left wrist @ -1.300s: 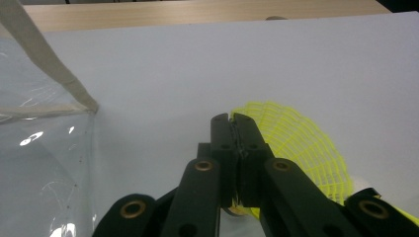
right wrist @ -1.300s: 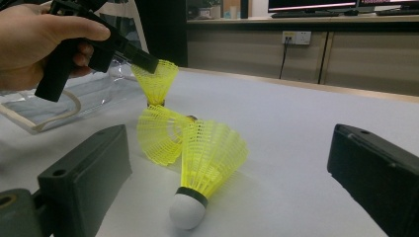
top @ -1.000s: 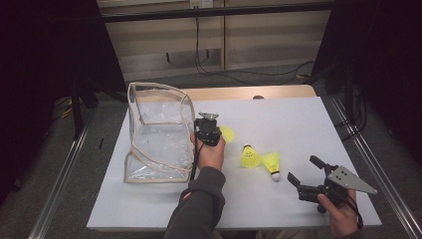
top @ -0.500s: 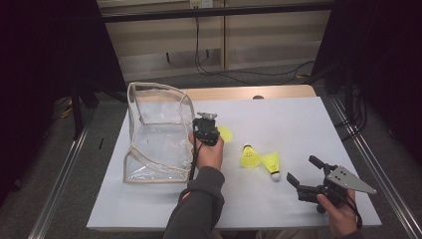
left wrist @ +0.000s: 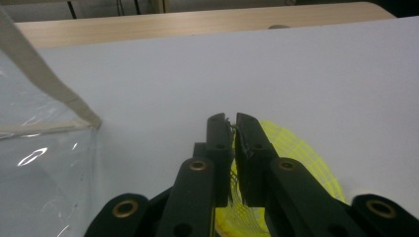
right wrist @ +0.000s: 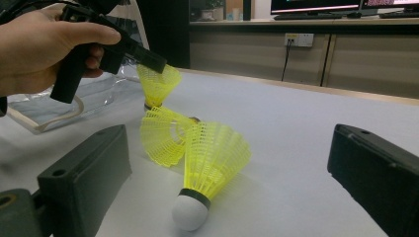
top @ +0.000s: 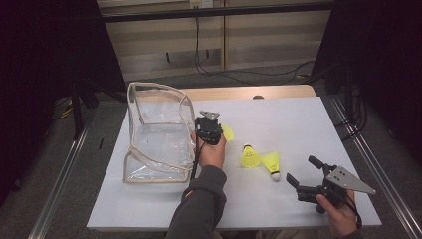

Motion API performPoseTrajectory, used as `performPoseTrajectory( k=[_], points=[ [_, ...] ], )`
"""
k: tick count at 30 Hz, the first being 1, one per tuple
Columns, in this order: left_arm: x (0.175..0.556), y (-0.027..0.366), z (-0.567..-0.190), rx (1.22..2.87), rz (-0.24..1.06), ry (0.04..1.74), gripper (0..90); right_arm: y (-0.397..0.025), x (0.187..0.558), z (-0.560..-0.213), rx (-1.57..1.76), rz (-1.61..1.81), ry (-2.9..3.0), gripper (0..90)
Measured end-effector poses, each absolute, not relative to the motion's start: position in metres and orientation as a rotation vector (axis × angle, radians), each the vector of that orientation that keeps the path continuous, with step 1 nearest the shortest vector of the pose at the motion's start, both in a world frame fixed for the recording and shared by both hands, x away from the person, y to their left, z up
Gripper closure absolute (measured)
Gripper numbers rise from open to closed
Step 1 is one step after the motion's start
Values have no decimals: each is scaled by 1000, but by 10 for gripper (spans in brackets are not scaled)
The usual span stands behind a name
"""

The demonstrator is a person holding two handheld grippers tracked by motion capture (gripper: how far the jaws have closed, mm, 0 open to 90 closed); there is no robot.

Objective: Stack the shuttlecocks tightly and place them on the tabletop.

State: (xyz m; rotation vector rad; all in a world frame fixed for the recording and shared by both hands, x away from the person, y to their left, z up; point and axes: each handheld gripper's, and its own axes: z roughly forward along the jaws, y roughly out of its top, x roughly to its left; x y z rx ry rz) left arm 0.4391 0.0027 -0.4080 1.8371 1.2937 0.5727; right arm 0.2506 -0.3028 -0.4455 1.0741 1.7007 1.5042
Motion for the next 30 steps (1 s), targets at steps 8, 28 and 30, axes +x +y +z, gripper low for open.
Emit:
performPoseTrajectory(
  k=[8,28,30],
  points=[
    [448,-13,-417,1856,524,1250,831,-304,250,-445,1078,1503,1697,21],
    [454,-16,-417,1901,543,1239,884,-304,251,-446,1075,1500,1709,21],
    [454,-17,-417,1904,554,1236,886,-304,251,-446,1076,1500,1708,21]
  ],
)
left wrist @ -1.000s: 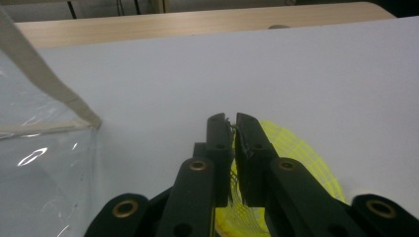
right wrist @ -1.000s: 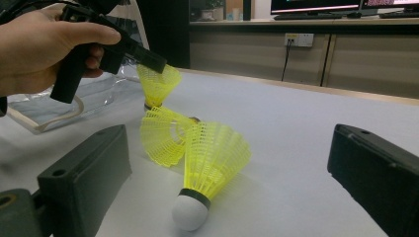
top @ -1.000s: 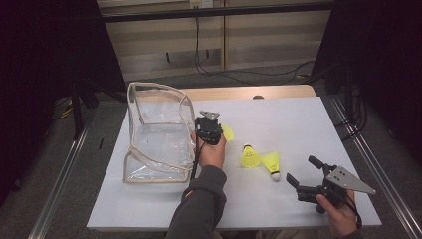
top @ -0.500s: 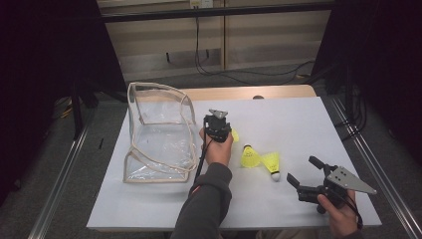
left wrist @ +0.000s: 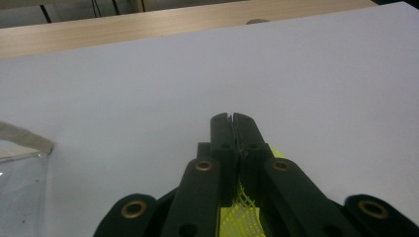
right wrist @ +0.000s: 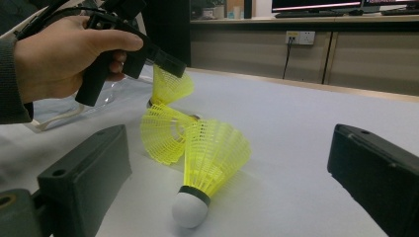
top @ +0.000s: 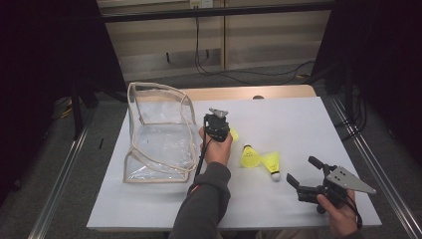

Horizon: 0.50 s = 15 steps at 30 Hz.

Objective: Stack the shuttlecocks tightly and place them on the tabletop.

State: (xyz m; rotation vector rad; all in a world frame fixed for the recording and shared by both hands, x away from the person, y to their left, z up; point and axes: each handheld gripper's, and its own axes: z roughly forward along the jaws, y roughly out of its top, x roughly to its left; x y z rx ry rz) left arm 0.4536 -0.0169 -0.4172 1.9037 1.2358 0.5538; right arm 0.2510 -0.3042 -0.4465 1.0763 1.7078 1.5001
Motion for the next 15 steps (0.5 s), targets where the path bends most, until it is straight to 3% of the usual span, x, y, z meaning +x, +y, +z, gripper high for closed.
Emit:
performPoseTrajectory(
  k=[15],
  points=[
    [448,-10,-409,1953,641,1214,890,-303,251,-447,1074,1499,1718,22]
  ],
)
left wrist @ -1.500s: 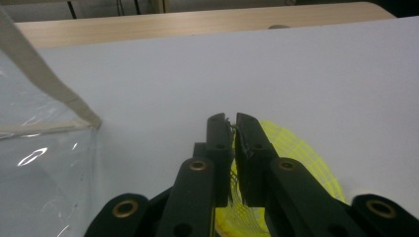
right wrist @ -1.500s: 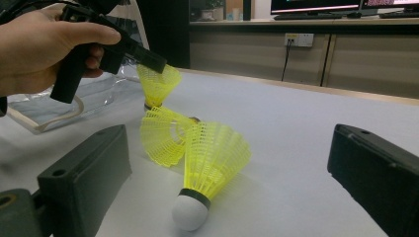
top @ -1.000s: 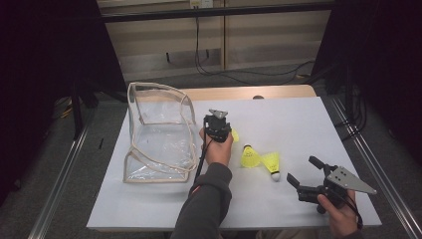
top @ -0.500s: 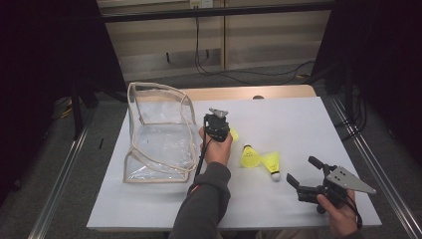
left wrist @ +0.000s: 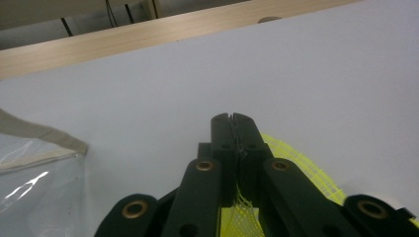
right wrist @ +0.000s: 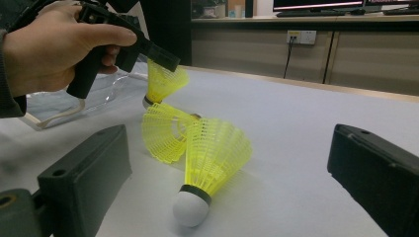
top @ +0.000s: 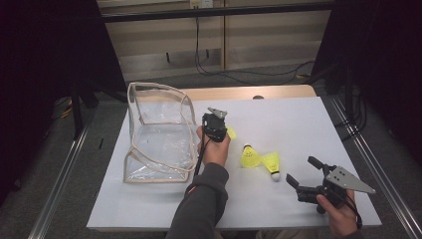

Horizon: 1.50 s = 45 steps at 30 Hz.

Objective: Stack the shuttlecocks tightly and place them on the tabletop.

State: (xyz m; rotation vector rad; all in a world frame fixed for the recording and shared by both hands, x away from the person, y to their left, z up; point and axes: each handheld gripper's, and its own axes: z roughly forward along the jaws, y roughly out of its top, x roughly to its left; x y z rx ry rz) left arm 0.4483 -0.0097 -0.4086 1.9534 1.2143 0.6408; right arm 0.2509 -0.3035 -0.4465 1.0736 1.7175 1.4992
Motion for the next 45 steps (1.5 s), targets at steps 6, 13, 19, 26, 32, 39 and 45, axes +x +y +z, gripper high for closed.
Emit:
performPoseTrajectory(
  k=[6,13,19,26,32,39,45],
  points=[
    [446,-6,-411,1977,648,1241,890,-303,251,-446,1070,1499,1720,22],
    [446,-7,-415,1958,604,1239,867,-302,251,-447,1067,1503,1727,22],
    [450,-11,-423,1928,507,1244,771,-302,252,-447,1066,1497,1732,22],
    [451,-16,-427,1925,467,1233,735,-302,252,-448,1068,1499,1736,22],
    [452,-19,-430,1937,437,1220,680,-301,252,-447,1069,1499,1739,22],
    [453,-21,-431,1938,427,1227,652,-301,251,-447,1067,1499,1737,22],
    [453,-21,-433,1940,430,1246,625,-302,251,-447,1068,1500,1734,22]
  ],
)
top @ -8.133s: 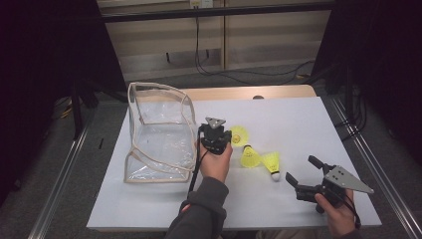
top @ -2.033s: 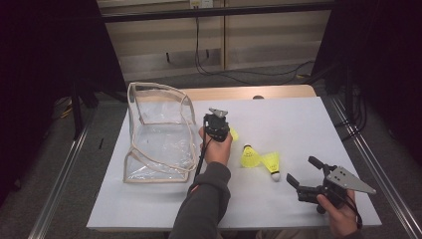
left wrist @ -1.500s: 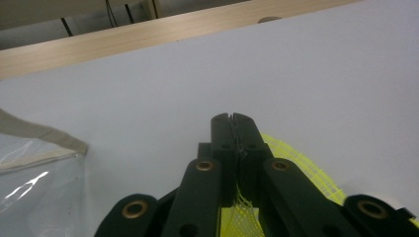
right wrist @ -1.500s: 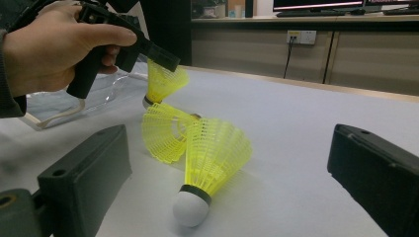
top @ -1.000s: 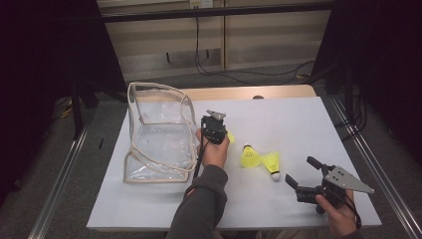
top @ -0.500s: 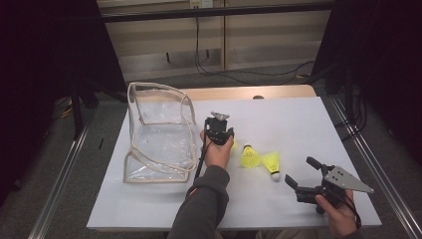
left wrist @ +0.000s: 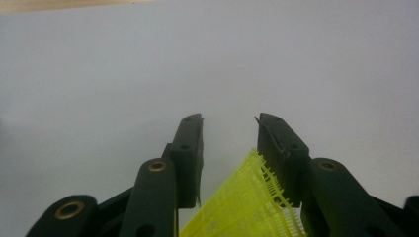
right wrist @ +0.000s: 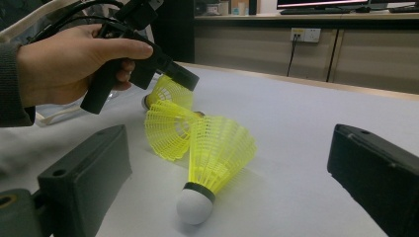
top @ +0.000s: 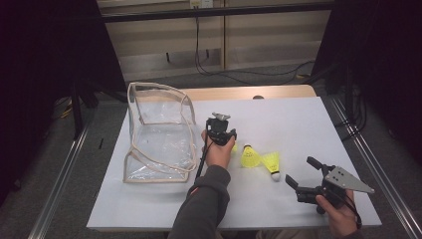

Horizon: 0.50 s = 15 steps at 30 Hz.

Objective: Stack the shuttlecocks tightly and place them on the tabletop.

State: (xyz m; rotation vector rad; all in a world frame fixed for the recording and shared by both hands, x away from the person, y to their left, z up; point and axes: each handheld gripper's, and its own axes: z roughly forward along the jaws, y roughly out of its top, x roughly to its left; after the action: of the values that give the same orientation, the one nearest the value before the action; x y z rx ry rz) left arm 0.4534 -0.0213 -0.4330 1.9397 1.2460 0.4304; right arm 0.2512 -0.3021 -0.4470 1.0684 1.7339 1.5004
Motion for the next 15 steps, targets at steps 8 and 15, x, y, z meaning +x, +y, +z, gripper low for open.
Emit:
performPoseTrajectory(
  k=[8,15],
  points=[
    [455,-20,-433,1932,435,1258,601,-302,251,-447,1066,1502,1736,22],
    [457,-20,-434,1922,455,1277,586,-301,251,-447,1061,1506,1739,22]
  ],
)
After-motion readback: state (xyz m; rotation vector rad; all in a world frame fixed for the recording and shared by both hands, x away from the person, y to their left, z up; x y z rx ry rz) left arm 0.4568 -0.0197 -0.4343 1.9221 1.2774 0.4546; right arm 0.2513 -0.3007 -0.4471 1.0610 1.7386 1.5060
